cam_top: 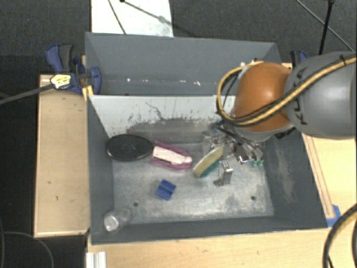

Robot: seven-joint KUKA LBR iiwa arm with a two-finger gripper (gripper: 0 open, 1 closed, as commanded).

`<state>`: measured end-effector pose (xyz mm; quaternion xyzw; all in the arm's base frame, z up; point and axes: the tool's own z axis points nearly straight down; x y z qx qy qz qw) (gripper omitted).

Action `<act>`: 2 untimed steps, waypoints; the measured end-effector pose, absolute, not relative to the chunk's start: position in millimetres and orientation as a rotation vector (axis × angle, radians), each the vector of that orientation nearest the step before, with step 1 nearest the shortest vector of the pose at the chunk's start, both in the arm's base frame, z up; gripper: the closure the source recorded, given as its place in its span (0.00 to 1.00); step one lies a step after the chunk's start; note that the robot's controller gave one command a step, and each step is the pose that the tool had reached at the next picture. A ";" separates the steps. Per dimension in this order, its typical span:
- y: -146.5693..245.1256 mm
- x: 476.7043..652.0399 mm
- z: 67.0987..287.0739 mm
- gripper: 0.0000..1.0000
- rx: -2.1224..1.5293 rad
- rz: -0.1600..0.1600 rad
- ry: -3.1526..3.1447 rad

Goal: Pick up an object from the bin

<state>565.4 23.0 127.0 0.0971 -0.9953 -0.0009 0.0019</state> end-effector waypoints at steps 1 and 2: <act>2.9 566.8 67.6 0.00 0.189 -0.001 -3.134; 3.5 568.0 70.3 1.00 0.192 -0.001 -3.138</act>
Offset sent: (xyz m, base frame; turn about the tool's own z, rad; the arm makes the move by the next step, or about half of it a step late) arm 0.0021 -0.0198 -0.0570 0.0749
